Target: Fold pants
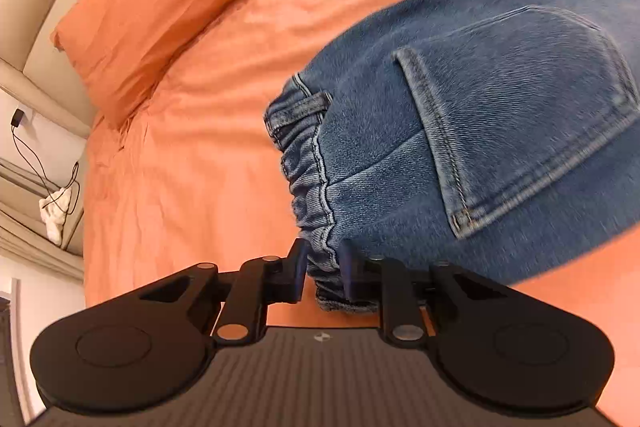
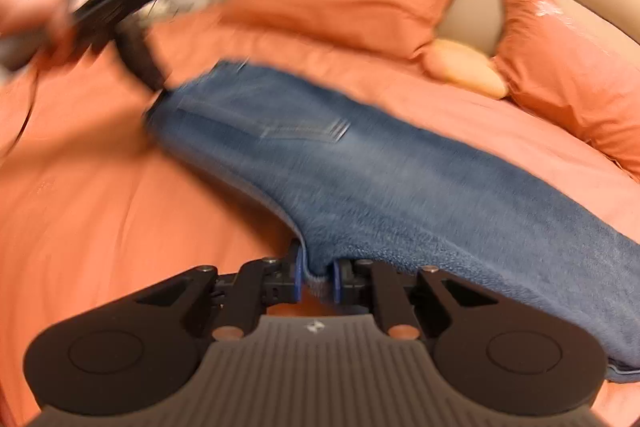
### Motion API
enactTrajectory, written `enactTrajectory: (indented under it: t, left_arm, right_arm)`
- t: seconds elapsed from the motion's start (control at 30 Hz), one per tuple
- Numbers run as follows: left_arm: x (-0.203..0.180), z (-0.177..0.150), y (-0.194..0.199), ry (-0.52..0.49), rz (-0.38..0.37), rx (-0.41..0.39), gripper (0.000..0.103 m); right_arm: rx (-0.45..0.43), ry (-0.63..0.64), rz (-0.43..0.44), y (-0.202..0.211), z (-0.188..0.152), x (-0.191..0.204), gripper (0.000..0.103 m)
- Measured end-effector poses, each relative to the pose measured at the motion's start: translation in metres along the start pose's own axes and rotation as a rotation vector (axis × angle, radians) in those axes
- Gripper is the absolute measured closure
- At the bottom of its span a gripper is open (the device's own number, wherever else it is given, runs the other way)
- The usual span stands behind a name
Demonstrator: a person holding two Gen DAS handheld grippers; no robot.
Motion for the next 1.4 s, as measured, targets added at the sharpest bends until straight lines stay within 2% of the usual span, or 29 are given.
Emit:
enactTrajectory:
  t: [0.1, 0.3, 0.33, 0.37, 0.43, 0.57, 0.7, 0.73, 0.93, 1.0, 1.07, 1.17, 1.33, 1.4]
  left_arm:
    - [-0.006, 0.004, -0.007, -0.027, 0.01, 0.025, 0.078]
    - [-0.019, 0.002, -0.009, -0.092, 0.057, 0.039, 0.077]
    - [-0.019, 0.003, -0.008, -0.097, 0.066, 0.043, 0.077]
    - [-0.019, 0.003, -0.005, -0.106, 0.079, 0.041, 0.076]
    - [-0.019, 0.004, 0.002, -0.12, 0.094, 0.032, 0.075]
    - [-0.012, 0.003, 0.025, -0.062, 0.093, 0.02, 0.075]
    - [-0.011, 0.01, 0.067, 0.017, 0.054, -0.048, 0.075]
    - [-0.014, 0.013, 0.078, 0.024, 0.039, -0.065, 0.075]
    - [-0.047, 0.046, 0.132, 0.055, -0.05, -0.162, 0.075]
    - [-0.062, 0.061, 0.144, 0.058, -0.077, -0.189, 0.075]
    - [-0.079, 0.077, 0.152, 0.059, -0.104, -0.207, 0.075]
    - [-0.103, 0.1, 0.158, 0.064, -0.144, -0.215, 0.075]
    - [-0.144, 0.135, 0.155, 0.08, -0.21, -0.215, 0.075]
    - [-0.159, 0.15, 0.153, 0.099, -0.244, -0.215, 0.075]
  right_arm:
    - [0.089, -0.001, 0.036, -0.01, -0.03, 0.005, 0.094]
    - [0.109, -0.069, 0.045, -0.011, -0.036, 0.005, 0.094]
    - [0.113, -0.081, 0.047, -0.01, -0.037, 0.003, 0.096]
    - [0.139, -0.103, 0.063, -0.01, -0.038, 0.002, 0.103]
    - [0.142, -0.133, 0.064, -0.006, -0.041, 0.0, 0.103]
    - [0.152, -0.154, 0.07, 0.007, -0.036, -0.006, 0.103]
    - [0.143, -0.189, 0.058, 0.032, -0.026, -0.028, 0.103]
    - [0.143, -0.208, 0.045, 0.038, -0.024, -0.038, 0.103]
    - [0.191, -0.458, -0.044, 0.089, -0.029, -0.13, 0.082]
    - [0.189, -0.509, -0.102, 0.11, -0.031, -0.165, 0.067]
    - [0.181, -0.534, -0.161, 0.13, -0.032, -0.197, 0.061]
    - [0.181, -0.575, -0.255, 0.156, -0.04, -0.25, 0.06]
    - [0.171, -0.724, -0.375, 0.192, -0.072, -0.346, 0.056]
    - [0.164, -0.812, -0.41, 0.201, -0.089, -0.383, 0.044]
Point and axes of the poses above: each gripper's, at about its wrist camera, not at the fingertips, and y roughly against the way its jaws point, x to its left, z to its top, the point moved 3 cm from there along -y, roughly the way its jaws point, and after that the axes turned 8 degrees about -x, right-handed, at the moved point
